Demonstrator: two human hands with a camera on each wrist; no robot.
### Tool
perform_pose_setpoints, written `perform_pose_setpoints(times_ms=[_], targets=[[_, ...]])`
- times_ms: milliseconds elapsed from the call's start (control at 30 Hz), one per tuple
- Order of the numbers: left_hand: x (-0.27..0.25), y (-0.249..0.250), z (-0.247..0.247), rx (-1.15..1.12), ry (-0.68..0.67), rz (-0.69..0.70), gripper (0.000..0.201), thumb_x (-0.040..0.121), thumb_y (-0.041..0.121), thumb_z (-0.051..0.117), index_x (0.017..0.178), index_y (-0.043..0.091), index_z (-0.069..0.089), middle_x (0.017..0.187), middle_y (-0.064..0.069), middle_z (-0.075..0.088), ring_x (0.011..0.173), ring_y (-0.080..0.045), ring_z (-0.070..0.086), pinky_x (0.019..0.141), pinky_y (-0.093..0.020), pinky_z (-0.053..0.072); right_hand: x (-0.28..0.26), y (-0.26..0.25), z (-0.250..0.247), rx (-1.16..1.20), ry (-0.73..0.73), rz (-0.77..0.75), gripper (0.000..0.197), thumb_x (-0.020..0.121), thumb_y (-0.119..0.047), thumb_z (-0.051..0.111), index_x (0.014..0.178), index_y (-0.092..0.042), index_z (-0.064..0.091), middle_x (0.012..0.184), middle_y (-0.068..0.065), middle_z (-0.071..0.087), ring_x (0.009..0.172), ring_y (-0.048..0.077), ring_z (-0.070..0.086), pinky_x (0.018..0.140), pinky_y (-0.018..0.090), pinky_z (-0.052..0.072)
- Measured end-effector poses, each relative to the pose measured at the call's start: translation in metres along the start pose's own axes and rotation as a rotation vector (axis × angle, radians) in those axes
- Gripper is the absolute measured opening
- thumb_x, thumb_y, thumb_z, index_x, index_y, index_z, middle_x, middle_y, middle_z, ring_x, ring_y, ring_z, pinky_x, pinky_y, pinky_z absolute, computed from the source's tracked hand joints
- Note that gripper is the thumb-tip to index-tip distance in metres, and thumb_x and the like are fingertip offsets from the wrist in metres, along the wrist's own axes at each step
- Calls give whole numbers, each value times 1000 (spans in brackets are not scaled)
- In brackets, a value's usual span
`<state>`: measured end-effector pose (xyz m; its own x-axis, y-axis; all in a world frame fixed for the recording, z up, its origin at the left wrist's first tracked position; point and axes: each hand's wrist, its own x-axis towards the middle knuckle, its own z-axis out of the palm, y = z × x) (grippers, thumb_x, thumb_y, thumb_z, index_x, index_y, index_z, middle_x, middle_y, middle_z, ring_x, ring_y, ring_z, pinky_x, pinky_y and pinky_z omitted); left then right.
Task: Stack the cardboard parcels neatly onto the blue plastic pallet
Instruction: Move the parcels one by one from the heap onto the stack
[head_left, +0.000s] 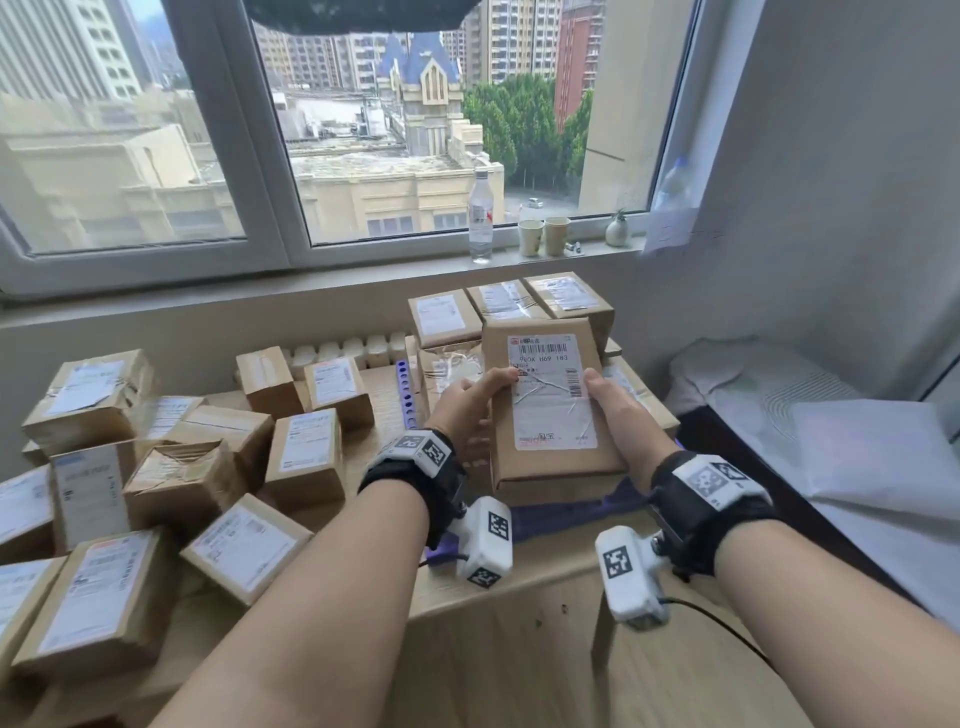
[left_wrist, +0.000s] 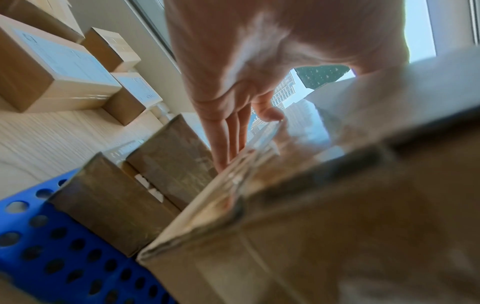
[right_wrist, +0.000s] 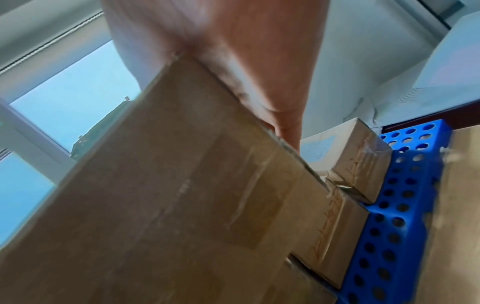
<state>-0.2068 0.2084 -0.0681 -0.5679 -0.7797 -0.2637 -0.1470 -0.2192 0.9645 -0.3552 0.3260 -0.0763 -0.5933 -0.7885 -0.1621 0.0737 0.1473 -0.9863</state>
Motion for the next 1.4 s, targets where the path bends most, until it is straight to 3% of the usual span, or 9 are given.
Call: perform_pose_setpoints(times_ms=[133, 200, 267, 367, 500, 700, 900, 1033, 1400], targets=[[15, 10, 20, 38, -33, -4, 46, 90, 40, 59, 122, 7, 57, 92, -2, 65, 73, -15, 64, 48, -19, 51, 16, -4, -19, 86, -28, 8, 64, 70, -60, 65, 124, -25, 62, 112, 6, 73, 103, 29, 69, 96, 50, 52], [28, 17, 27, 76, -47, 13, 47, 88, 43, 60, 117, 5, 58, 89, -2, 64, 77, -18, 64, 66, -27, 55, 30, -6, -28, 111, -23, 5, 62, 74, -56, 66, 126, -24, 60, 115, 8, 72, 106, 31, 68, 97, 53, 51], [45, 25, 31, 116, -45, 26, 52, 76, 54, 63, 100, 8, 59, 86, -3, 61, 81, -21, 61, 83, -37, 53, 48, -8, -37, 135, -3, 8, 52, 83, -50, 64, 126, -19, 61, 116, 11, 71, 108, 34, 67, 97, 55, 50], [72, 35, 34, 166, -7, 41, 54, 68, 65, 59, 81, 12, 57, 86, -6, 64, 80, -20, 61, 83, -38, 51, 77, -15, -47, 129, 19, 32, 45, 91, -45, 60, 126, -17, 61, 114, 13, 72, 106, 36, 67, 94, 53, 53], [108, 43, 25, 371, 99, 127, 66, 70, 73, 53, 94, 13, 64, 103, -8, 68, 97, -26, 64, 94, -44, 49, 118, -21, -51, 52, -15, 32, 40, 95, -42, 56, 124, -16, 61, 111, 13, 72, 104, 36, 68, 91, 49, 55], [143, 36, -1, 587, 211, 118, 33, 79, 39, 69, 106, 23, 61, 116, 1, 65, 108, -17, 60, 99, -40, 48, 167, 0, -43, -4, -27, 114, 61, 72, -58, 67, 119, -20, 64, 106, 10, 74, 98, 33, 71, 93, 53, 53], [154, 12, -7, 670, 213, 37, 48, 73, 36, 76, 118, 30, 61, 118, 3, 60, 109, -16, 56, 96, -37, 49, 191, 25, -28, -55, -49, 165, 46, 89, -43, 65, 122, -11, 59, 107, 12, 72, 98, 32, 69, 93, 50, 54], [160, 8, -10, 701, 233, 52, 55, 68, 38, 81, 119, 33, 63, 125, 2, 58, 109, -15, 56, 92, -32, 50, 207, 37, -20, -118, -92, 234, 56, 83, -54, 64, 123, -15, 62, 106, 9, 73, 96, 30, 71, 93, 49, 54], [171, -1, -5, 741, 285, 8, 63, 61, 43, 87, 119, 40, 64, 133, 3, 39, 130, -17, 38, 114, -38, 32, 219, 40, -24, -314, -164, 276, 50, 93, -53, 52, 123, -16, 63, 111, 6, 71, 101, 27, 67, 98, 47, 50]])
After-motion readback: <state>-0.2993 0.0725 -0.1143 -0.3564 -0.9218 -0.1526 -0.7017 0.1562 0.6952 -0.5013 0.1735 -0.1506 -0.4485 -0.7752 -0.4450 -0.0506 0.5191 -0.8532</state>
